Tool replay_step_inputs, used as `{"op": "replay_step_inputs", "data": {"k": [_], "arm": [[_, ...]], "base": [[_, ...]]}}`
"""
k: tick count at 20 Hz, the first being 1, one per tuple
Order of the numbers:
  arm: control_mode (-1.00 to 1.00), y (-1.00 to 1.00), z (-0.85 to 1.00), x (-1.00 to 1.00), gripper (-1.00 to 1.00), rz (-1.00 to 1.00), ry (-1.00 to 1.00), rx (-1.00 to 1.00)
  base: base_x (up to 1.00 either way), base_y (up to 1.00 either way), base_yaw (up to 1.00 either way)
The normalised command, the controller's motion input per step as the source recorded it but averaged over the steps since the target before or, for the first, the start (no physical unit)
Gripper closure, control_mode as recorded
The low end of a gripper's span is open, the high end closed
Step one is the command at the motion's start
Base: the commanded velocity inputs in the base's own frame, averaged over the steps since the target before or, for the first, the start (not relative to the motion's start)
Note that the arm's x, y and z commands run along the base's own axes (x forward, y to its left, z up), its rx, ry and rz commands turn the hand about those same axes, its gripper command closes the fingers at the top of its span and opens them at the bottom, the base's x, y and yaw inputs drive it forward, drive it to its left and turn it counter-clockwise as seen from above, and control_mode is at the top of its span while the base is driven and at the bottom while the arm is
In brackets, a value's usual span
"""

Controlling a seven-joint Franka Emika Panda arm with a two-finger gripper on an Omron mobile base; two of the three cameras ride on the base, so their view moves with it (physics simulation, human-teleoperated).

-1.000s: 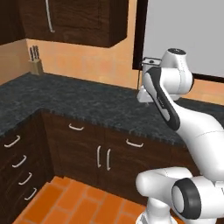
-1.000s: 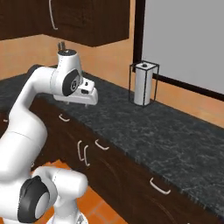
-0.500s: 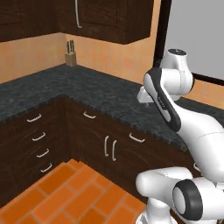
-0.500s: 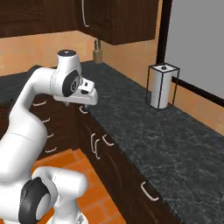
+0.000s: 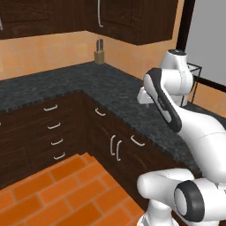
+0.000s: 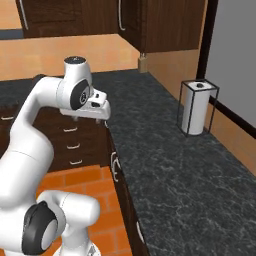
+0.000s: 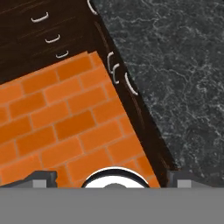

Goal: Take a straw from the drawer in front and place it inside the glass cup on the dining counter.

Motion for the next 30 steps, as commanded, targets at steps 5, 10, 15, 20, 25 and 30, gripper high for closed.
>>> {"op": "replay_step_inputs", "data": {"k": [5,10,15,20,25,30], "arm": [[-1.00,-0.06,0.00,-0.10,-1.00,0.16,0.02,-0.01],[-1.00,0.76,-0.02,-0.01,-1.00,0.05,0.00,-0.24],[-1.00,0.66,-0.18,0.00,-1.00,0.00,0.00,-0.35],[-1.00,0.40,-0.43,0.03,-1.00,0.00,0.00,-0.42],[-1.00,0.24,-0.53,0.12,-1.00,-0.01,0.00,-0.41],[-1.00,0.21,-0.54,0.19,-1.00,0.00,0.03,-0.38]], "base": [[-0.03,-0.13,0.07],[0.00,0.00,0.00],[0.00,0.00,0.00],[0.00,0.00,0.00],[0.00,0.00,0.00],[0.00,0.00,0.00]]}}
